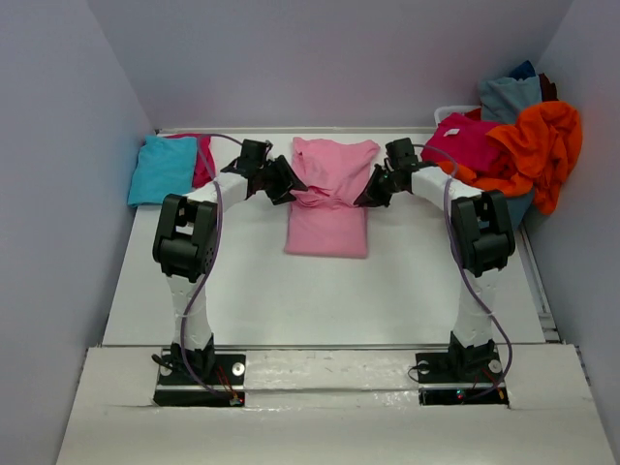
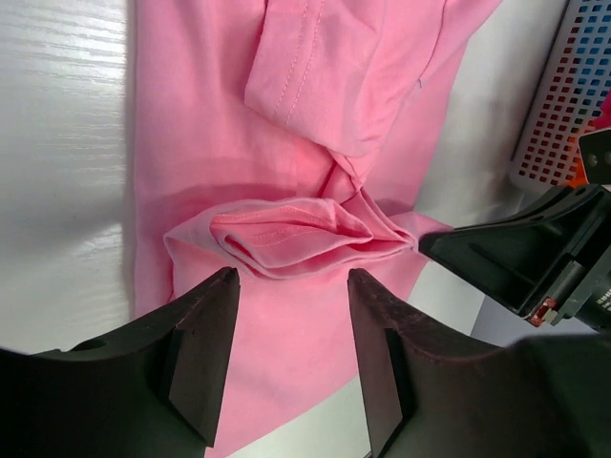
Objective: Fold and stack the t-shirts
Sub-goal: Fold the 2/3-rectangle-folded T-shirt at the center of the board.
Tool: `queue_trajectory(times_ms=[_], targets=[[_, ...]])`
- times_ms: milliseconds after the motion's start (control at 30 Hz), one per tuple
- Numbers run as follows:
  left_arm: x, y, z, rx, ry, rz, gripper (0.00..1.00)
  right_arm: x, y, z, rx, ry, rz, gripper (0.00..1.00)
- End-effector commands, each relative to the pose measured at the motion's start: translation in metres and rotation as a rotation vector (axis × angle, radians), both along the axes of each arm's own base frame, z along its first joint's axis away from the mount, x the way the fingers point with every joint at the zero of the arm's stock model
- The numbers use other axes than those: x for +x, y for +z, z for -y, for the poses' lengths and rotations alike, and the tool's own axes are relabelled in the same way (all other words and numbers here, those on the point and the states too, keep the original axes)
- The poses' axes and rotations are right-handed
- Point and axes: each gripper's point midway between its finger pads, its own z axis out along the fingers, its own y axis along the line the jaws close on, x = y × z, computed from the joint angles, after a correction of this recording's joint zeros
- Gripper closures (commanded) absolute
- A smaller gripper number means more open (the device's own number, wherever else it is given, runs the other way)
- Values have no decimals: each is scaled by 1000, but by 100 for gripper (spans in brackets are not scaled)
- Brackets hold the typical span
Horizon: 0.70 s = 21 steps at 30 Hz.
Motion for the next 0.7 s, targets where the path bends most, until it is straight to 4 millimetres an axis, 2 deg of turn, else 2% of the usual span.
queue_trajectory(times_ms=[0,33,100,133,167,233,300,467,667], targets=[[19,38,-4,3,10,120,39,17,21,4,-20,0,71,88],[18,39,-4,2,11,119,39,18,21,6,-29,-5,74,77],[17,38,-4,4,10,117,39,20,25,7,-38,-6,83,63],[15,39,-4,4,8,116,39,20,25,9,-49,-13,79,49],[15,40,-4,3,8,119,39,20,26,10,-53,-14,84,49],[12,40,-5,5,7,116,39,21,29,10,-55,-15,90,34],[8,37,-6,6,3,107,39,21,28,11,-60,-15,84,31],[-6,46,2,2,-23,114,39,15,39,8,-28,-18,94,31],[-23,54,36,-13,-111,131,39,3,38,1,26,10,69,35]])
